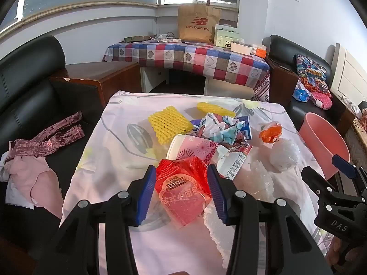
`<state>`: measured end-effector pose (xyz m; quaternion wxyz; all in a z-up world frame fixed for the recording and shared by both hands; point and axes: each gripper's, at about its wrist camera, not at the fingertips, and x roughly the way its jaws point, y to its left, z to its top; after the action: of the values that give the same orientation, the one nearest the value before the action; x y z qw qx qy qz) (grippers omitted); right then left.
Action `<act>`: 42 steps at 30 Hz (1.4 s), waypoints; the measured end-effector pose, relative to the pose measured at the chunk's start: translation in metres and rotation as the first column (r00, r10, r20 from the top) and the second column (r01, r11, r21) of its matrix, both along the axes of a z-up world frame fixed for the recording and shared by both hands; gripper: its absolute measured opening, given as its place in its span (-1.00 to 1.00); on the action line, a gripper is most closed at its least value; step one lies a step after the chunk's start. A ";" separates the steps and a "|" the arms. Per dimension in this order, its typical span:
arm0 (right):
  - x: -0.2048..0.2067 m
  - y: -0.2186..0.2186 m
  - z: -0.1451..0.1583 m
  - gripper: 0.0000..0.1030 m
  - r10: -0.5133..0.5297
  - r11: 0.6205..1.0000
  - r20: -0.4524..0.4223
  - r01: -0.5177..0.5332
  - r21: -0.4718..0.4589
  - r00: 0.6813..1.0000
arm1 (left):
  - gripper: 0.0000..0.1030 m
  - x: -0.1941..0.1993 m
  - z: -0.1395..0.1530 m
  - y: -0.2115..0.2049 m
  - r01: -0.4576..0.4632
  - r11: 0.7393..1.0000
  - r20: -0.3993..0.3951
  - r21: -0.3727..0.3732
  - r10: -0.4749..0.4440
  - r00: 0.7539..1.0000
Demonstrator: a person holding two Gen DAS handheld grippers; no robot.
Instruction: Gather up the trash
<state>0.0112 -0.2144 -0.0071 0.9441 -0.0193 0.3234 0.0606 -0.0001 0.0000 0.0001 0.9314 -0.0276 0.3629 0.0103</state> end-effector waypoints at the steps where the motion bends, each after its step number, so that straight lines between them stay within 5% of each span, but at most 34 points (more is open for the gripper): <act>1: 0.000 0.000 0.000 0.93 0.000 1.000 -0.001 0.000 0.000 1.000 | -0.10 0.000 0.000 0.000 0.000 1.000 -0.002 -0.001 0.000 1.000; 42: -0.001 -0.001 0.002 0.93 0.000 1.000 0.001 0.000 0.003 1.000 | -0.10 0.000 0.000 0.000 0.000 1.000 -0.001 -0.002 0.000 1.000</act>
<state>0.0101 -0.2151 -0.0048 0.9444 -0.0180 0.3226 0.0611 -0.0001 0.0001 0.0001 0.9312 -0.0286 0.3632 0.0100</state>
